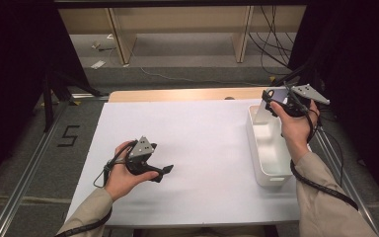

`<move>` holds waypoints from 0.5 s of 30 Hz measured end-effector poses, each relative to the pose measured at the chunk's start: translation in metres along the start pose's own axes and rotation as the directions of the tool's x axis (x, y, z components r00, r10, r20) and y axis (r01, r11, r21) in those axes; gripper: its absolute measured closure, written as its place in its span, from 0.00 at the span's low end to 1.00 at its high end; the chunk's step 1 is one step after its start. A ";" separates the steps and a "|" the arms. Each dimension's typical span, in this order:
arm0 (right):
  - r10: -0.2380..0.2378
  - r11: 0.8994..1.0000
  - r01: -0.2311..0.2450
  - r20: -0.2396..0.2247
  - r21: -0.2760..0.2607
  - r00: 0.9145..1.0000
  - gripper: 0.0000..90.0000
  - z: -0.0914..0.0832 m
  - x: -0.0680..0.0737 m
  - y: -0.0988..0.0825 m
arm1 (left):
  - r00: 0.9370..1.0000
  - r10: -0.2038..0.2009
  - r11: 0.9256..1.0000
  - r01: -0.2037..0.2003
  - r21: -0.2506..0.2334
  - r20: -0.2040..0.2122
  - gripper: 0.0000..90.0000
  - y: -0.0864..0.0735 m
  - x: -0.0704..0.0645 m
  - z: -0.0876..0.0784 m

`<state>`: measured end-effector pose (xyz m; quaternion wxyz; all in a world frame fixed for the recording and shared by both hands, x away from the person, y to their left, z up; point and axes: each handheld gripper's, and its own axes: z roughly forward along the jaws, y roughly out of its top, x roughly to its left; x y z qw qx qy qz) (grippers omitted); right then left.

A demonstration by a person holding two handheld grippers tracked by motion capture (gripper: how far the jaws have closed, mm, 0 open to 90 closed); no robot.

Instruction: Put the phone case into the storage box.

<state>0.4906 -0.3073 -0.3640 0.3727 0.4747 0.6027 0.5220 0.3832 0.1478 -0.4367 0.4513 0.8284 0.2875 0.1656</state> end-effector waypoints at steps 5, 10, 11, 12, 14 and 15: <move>0.001 1.000 -0.001 0.002 0.003 1.000 0.20 0.001 -0.001 0.000 | 1.000 0.000 1.000 0.000 -0.001 0.001 0.06 0.000 0.000 0.000; 0.002 1.000 -0.002 0.001 0.000 1.000 0.20 0.003 -0.001 0.000 | 1.000 0.002 1.000 -0.002 -0.001 0.000 0.06 0.000 0.000 0.000; 0.001 1.000 -0.001 0.001 0.002 1.000 0.20 0.003 -0.001 0.000 | 1.000 0.002 1.000 -0.002 -0.001 0.000 0.06 0.000 0.000 0.000; 0.002 1.000 -0.002 0.001 0.002 1.000 0.20 0.003 -0.001 0.000 | 1.000 0.002 1.000 -0.002 -0.001 0.000 0.06 0.000 0.000 0.000; 0.001 1.000 -0.001 0.002 0.005 1.000 0.20 0.004 -0.001 0.000 | 1.000 0.002 1.000 -0.002 -0.001 0.000 0.06 0.000 0.000 0.000; 0.001 1.000 -0.001 0.003 0.005 1.000 0.20 0.004 -0.001 0.001 | 1.000 0.002 1.000 -0.002 -0.001 0.000 0.06 0.000 0.000 0.000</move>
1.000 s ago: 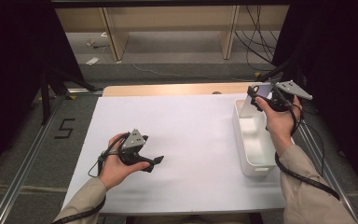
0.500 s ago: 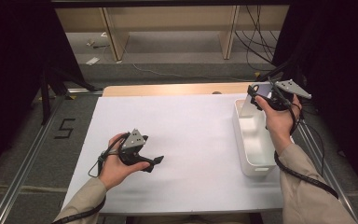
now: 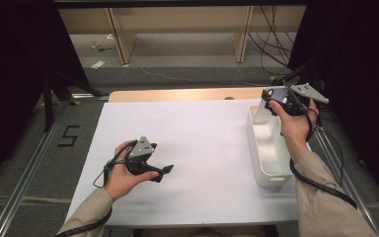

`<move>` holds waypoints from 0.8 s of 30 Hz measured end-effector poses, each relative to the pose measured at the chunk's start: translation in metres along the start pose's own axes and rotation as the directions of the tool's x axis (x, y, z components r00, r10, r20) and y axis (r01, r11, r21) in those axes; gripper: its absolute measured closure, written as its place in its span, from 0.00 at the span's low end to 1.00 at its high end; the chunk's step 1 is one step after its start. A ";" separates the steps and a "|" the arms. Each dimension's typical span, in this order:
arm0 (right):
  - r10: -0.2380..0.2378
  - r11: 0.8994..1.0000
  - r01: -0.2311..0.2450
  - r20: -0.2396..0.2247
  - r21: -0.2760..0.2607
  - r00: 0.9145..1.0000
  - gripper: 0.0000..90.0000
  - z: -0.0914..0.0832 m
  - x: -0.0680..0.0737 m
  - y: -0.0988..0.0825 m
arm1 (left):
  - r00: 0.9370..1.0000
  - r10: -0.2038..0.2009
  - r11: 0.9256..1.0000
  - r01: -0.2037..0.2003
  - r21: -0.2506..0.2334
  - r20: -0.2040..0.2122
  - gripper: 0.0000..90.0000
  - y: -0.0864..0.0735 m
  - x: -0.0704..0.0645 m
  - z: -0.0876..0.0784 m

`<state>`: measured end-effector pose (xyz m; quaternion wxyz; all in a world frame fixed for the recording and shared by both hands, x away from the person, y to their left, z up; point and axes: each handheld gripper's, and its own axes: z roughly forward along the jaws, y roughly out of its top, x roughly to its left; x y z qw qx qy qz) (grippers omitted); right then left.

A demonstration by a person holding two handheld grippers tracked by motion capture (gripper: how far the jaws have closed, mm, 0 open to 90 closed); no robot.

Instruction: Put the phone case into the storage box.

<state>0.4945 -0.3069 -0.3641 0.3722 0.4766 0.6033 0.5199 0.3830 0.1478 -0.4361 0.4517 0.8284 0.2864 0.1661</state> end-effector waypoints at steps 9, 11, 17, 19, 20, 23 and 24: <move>0.004 1.000 -0.004 0.003 -0.001 1.000 0.20 0.002 -0.002 0.000 | 1.000 -0.002 1.000 0.002 -0.002 0.000 0.06 0.000 0.000 0.000; 0.004 1.000 -0.004 0.002 0.000 1.000 0.20 0.003 -0.002 0.000 | 1.000 -0.002 1.000 0.002 -0.002 0.000 0.06 0.000 0.000 0.000; 0.006 1.000 -0.006 0.004 0.003 1.000 0.20 0.004 -0.003 0.000 | 1.000 -0.001 1.000 0.001 -0.001 0.000 0.06 0.000 0.000 0.000; 0.004 1.000 -0.004 0.004 0.001 1.000 0.20 0.005 -0.002 -0.001 | 1.000 -0.001 1.000 0.001 -0.002 0.000 0.06 0.000 0.000 0.000; 0.004 1.000 -0.004 0.003 0.000 1.000 0.20 0.006 -0.002 -0.001 | 1.000 0.000 1.000 0.000 -0.002 0.000 0.06 0.000 0.000 0.000; 0.000 1.000 0.000 0.002 0.001 1.000 0.20 0.007 -0.002 -0.001 | 1.000 -0.001 1.000 0.001 -0.002 0.000 0.06 0.000 0.000 0.000; 0.000 1.000 -0.001 0.003 0.001 1.000 0.20 0.007 -0.002 -0.001 | 1.000 -0.002 1.000 0.002 -0.003 0.000 0.06 0.000 0.000 0.000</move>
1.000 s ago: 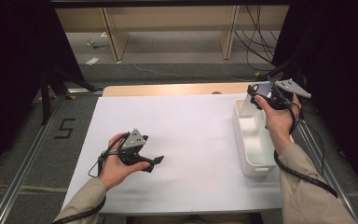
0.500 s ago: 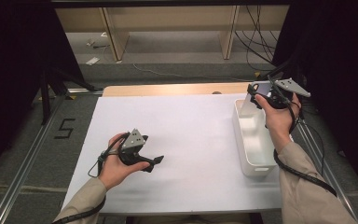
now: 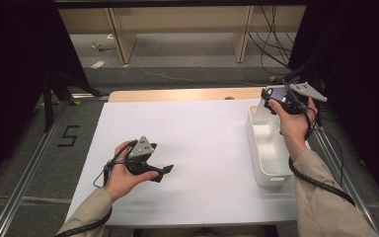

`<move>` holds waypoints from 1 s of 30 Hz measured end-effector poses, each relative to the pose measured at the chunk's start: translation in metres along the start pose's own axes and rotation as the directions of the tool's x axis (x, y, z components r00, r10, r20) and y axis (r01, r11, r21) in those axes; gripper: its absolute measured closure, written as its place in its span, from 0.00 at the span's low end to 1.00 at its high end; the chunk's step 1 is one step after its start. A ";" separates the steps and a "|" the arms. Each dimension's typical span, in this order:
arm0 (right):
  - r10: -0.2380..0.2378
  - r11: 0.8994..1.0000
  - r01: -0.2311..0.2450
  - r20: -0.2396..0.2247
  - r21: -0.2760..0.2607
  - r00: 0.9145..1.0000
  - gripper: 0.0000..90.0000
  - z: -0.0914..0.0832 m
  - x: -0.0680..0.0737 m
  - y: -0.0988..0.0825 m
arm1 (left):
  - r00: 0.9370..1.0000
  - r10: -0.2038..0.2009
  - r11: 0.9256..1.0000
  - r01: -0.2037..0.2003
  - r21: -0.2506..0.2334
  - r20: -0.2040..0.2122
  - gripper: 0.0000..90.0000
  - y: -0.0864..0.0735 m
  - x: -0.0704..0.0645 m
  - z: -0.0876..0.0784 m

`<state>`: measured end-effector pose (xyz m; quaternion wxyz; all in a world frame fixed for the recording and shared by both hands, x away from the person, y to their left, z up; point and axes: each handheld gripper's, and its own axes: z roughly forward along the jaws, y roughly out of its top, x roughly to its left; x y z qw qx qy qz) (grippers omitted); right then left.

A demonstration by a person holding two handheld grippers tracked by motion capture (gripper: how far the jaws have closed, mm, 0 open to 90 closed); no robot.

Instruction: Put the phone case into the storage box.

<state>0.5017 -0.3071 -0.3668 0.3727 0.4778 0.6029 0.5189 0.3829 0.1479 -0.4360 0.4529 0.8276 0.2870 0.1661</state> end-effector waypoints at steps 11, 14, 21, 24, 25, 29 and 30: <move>0.002 1.000 -0.002 0.005 0.005 1.000 0.20 0.003 -0.001 -0.001 | 1.000 0.001 1.000 -0.001 0.001 0.000 0.06 0.000 0.000 0.000; 0.006 1.000 -0.006 0.008 0.009 1.000 0.20 0.004 -0.002 -0.002 | 1.000 0.000 1.000 0.000 0.001 0.000 0.06 0.000 0.000 0.000; 0.003 1.000 -0.003 0.009 0.008 1.000 0.20 0.006 -0.003 -0.002 | 1.000 0.000 1.000 0.000 0.000 0.001 0.06 0.000 0.000 0.000; 0.003 1.000 -0.003 0.008 0.010 1.000 0.20 0.007 -0.002 -0.002 | 1.000 0.000 1.000 0.000 0.001 0.000 0.06 0.000 0.000 0.000; 0.003 1.000 -0.003 0.008 0.010 1.000 0.20 0.008 -0.002 -0.002 | 1.000 0.000 1.000 0.000 -0.002 0.000 0.06 0.000 0.000 0.000; 0.004 1.000 -0.004 0.006 0.013 1.000 0.20 0.009 -0.002 -0.003 | 1.000 0.000 1.000 0.000 -0.002 0.000 0.06 0.000 0.000 0.000; 0.004 1.000 -0.004 0.006 0.013 1.000 0.20 0.010 -0.002 -0.003 | 1.000 0.000 1.000 0.000 -0.002 0.000 0.06 0.000 0.000 0.000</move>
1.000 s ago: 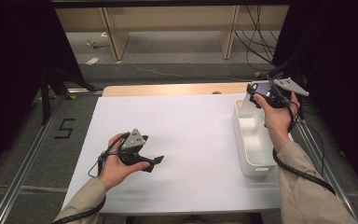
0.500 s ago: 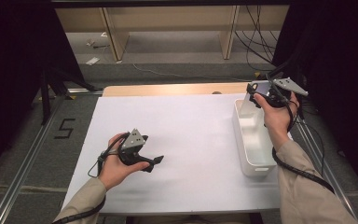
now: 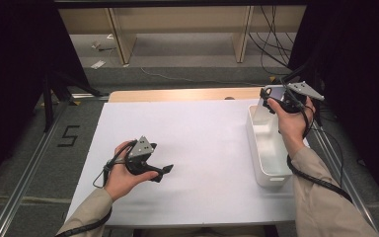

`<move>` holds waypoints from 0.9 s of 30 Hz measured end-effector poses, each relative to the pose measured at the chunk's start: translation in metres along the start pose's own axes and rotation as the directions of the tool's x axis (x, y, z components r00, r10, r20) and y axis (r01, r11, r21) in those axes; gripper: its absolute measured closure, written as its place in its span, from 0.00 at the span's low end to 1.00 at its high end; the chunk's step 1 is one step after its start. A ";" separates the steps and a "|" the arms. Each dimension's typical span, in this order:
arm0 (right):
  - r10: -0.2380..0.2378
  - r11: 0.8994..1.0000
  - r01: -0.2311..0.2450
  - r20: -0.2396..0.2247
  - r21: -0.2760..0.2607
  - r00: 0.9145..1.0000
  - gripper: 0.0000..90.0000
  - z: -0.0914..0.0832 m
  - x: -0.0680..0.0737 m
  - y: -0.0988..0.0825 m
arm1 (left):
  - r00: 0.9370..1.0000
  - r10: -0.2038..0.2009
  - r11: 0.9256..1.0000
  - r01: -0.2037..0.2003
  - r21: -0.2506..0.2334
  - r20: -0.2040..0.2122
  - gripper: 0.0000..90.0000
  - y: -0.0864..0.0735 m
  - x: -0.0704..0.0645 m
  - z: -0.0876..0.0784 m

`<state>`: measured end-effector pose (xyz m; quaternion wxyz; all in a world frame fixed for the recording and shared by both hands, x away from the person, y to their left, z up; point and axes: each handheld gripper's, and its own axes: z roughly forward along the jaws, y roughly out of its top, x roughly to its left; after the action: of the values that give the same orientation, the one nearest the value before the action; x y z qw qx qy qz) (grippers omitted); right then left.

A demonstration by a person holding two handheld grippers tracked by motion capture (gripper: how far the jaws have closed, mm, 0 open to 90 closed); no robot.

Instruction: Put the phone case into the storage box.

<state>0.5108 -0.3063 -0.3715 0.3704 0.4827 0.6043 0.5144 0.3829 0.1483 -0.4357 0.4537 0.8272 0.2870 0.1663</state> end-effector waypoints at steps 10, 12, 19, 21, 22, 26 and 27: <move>-0.002 1.000 0.002 0.000 0.003 1.000 0.20 0.004 0.000 -0.001 | 1.000 -0.001 1.000 0.001 -0.002 -0.002 0.06 0.000 0.000 -0.001; -0.002 1.000 0.002 -0.001 0.004 1.000 0.20 0.005 0.000 -0.001 | 1.000 -0.001 1.000 0.001 -0.002 -0.002 0.06 0.000 0.000 0.000; -0.002 1.000 0.002 0.002 0.009 1.000 0.20 0.007 -0.001 -0.002 | 1.000 0.002 1.000 -0.002 -0.003 -0.002 0.06 0.001 0.000 -0.001; -0.003 1.000 0.003 0.002 0.010 1.000 0.20 0.007 -0.001 -0.002 | 1.000 0.002 1.000 -0.002 -0.003 -0.002 0.06 0.000 0.000 -0.001; -0.003 1.000 0.003 0.002 0.011 1.000 0.20 0.007 -0.001 -0.002 | 1.000 0.002 1.000 -0.002 -0.003 -0.001 0.06 0.000 0.000 -0.001; -0.006 1.000 0.006 0.002 0.008 1.000 0.20 0.008 -0.001 -0.002 | 1.000 0.002 1.000 -0.002 -0.002 -0.001 0.06 0.001 0.001 -0.001; -0.005 1.000 0.005 0.002 0.009 1.000 0.20 0.008 -0.002 -0.002 | 1.000 0.002 1.000 -0.002 -0.002 -0.001 0.06 0.001 0.001 -0.001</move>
<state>0.5185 -0.3056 -0.3752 0.3700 0.4833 0.6075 0.5104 0.3830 0.1492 -0.4345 0.4543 0.8268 0.2862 0.1676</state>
